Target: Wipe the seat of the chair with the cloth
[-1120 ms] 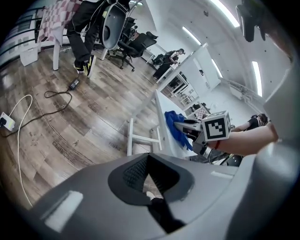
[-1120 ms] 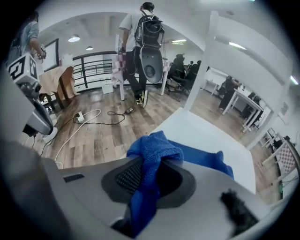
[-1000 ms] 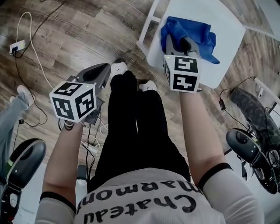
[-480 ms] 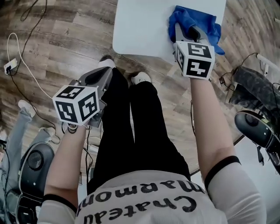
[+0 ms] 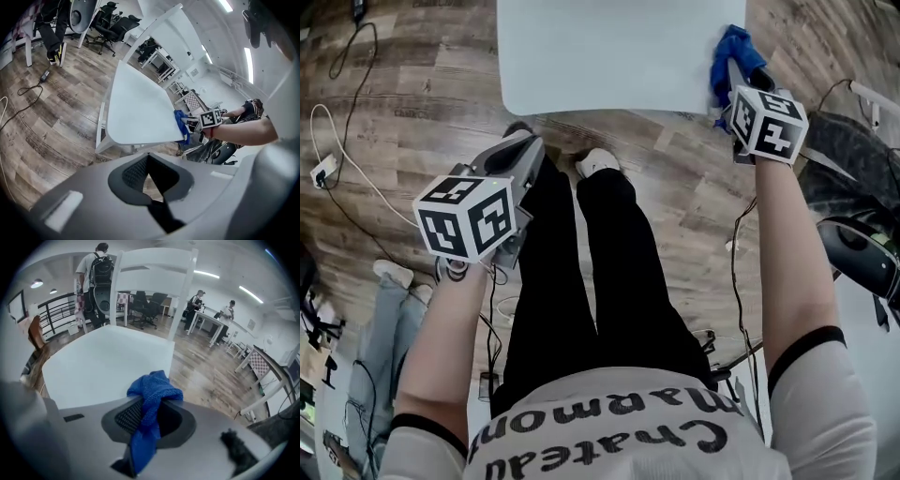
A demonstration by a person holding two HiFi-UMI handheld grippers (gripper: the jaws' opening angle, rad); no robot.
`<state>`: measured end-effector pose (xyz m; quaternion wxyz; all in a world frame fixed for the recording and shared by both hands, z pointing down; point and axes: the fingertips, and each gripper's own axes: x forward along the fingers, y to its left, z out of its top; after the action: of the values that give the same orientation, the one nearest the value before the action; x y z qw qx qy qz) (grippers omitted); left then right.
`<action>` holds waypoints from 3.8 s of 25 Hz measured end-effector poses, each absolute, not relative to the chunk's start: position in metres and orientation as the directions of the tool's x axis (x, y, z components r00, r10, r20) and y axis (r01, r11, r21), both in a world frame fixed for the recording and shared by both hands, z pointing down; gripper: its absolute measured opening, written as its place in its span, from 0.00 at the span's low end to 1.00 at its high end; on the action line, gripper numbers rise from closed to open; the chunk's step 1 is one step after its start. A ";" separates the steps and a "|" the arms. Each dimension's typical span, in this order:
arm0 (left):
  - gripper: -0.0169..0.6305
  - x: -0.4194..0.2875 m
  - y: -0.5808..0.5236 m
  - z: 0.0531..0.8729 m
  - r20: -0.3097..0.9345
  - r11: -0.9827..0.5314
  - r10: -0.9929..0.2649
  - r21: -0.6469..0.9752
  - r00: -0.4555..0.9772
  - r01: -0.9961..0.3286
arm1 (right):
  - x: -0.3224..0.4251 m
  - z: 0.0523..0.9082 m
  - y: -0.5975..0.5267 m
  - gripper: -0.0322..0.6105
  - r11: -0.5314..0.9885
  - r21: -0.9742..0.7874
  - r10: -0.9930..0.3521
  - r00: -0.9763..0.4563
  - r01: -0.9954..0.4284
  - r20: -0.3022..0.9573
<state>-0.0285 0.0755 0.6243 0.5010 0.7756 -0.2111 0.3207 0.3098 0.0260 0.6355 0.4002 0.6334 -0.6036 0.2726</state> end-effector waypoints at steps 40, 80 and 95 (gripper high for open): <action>0.04 -0.086 0.054 0.635 0.726 -0.464 -0.037 0.596 0.686 -0.656 | -0.026 0.638 0.004 0.19 0.464 -0.257 -0.492 -0.488 -0.848 0.721; 0.04 0.186 0.108 0.613 0.750 -0.428 -0.136 0.545 0.647 -0.722 | 0.278 0.642 0.118 0.17 0.344 -0.305 -0.507 -0.449 -0.888 0.736; 0.04 0.110 0.140 0.611 0.772 -0.306 -0.203 0.534 0.602 -0.788 | 0.289 0.642 0.120 0.17 0.230 -0.290 -0.557 -0.370 -0.929 0.743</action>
<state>0.1103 0.1404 0.6107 0.4879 0.7502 -0.3304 0.3000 0.2890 0.1201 0.6424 0.2536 0.5007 -0.7420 0.3666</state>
